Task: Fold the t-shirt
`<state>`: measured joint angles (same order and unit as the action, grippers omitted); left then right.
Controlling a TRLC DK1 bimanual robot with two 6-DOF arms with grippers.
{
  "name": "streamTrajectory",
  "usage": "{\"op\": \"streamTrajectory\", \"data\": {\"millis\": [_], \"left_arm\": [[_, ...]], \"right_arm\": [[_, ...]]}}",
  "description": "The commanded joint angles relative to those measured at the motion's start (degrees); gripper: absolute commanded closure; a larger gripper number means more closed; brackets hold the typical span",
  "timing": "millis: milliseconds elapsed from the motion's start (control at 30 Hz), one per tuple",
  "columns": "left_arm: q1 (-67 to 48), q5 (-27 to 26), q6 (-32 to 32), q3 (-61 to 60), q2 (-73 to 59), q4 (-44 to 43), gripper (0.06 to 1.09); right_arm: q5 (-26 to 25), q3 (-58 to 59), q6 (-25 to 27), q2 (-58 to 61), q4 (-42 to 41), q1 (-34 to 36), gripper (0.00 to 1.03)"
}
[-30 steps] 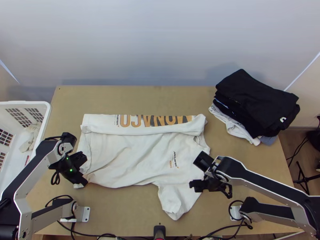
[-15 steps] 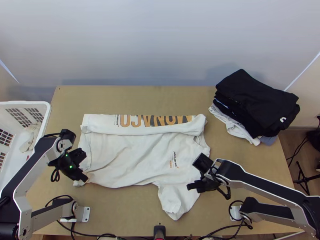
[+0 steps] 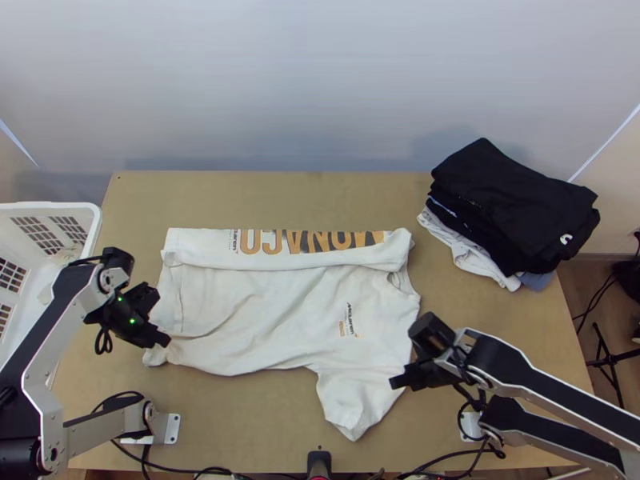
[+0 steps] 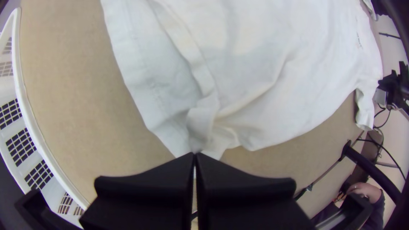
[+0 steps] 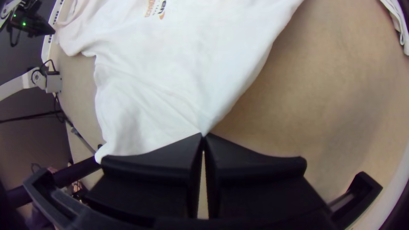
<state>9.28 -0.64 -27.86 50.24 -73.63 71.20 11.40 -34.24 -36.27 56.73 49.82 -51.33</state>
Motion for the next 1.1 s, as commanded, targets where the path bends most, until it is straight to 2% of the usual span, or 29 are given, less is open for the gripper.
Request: {"op": "streamTrajectory", "data": {"millis": [0, 167, 300, 467, 667, 900, 1067], "left_arm": [[3.9, -0.3, -1.1, -0.1, 0.2, 0.3, 1.05], [8.2, -0.4, -3.7, 0.7, -0.1, -0.1, 1.05], [9.4, -1.0, -3.6, 2.8, -0.7, -0.1, 1.05], [8.1, -6.9, 1.8, 10.8, -4.3, 0.8, 1.05], [5.7, -10.1, 8.8, 19.6, -10.1, 0.1, 1.05], [6.3, -10.3, 10.5, 31.1, -17.8, 0.2, 1.05], [6.5, -10.3, 11.2, 39.7, -23.3, 1.0, 1.05]], "right_arm": [[-1.0, 2.2, 2.4, -4.5, 2.1, 2.2, 1.0], [-2.0, 1.8, 7.1, -4.9, 2.3, 10.1, 1.0], [-2.0, -1.5, 8.7, -3.6, 1.2, 12.5, 1.0], [-2.0, -7.4, 9.2, -0.5, -0.3, 13.0, 1.0], [-2.0, -14.7, 14.3, 4.5, -1.4, 14.2, 1.0], [-1.9, -20.7, 22.0, 12.9, -3.9, 20.9, 1.0], [-2.0, -25.6, 24.4, 19.8, -8.7, 25.3, 1.0]]}}
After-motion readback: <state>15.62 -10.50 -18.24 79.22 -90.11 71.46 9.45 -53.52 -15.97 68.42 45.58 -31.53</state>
